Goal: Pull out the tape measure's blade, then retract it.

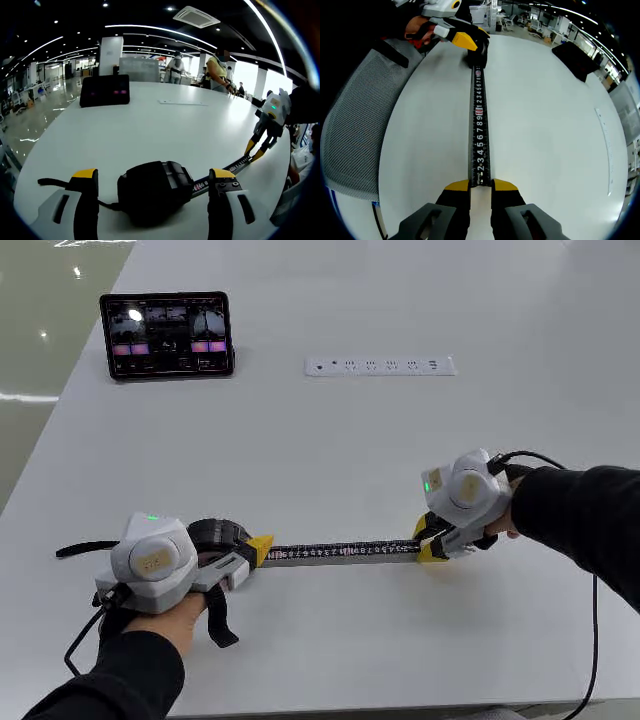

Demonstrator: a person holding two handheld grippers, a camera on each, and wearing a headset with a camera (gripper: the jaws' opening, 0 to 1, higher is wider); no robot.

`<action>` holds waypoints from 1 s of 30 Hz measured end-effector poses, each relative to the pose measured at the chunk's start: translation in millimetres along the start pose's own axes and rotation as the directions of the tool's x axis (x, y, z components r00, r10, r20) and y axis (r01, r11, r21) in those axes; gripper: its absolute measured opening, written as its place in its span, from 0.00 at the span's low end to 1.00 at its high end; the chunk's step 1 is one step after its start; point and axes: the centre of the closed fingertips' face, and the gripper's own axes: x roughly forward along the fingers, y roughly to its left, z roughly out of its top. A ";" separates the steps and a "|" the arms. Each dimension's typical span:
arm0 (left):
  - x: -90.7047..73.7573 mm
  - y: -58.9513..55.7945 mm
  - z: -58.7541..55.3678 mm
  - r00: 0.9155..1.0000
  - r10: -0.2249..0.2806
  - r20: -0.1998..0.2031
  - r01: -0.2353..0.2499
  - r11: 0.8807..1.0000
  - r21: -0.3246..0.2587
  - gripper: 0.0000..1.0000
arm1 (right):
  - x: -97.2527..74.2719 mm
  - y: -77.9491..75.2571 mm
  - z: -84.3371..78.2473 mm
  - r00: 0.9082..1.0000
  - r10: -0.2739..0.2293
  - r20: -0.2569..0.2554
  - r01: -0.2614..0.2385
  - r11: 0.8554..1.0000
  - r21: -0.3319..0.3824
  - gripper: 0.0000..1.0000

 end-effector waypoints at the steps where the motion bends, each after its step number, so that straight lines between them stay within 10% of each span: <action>1: -0.3 -0.2 -0.7 1.000 0.002 -0.002 -0.002 1.000 -0.007 0.87 | -0.2 -0.1 -0.3 1.000 -0.005 -0.006 0.005 1.000 0.012 0.11; 14: 2.0 0.4 -12.9 0.997 0.044 -0.057 -0.047 0.997 -0.057 0.70 | 1.6 -0.2 -1.3 0.998 -0.005 -0.062 0.009 0.997 0.074 0.11; 30: 4.4 -1.8 -20.6 0.990 0.059 -0.126 -0.058 0.998 0.012 0.60 | 1.6 -0.1 -1.0 1.000 -0.007 -0.026 0.009 0.998 0.065 0.09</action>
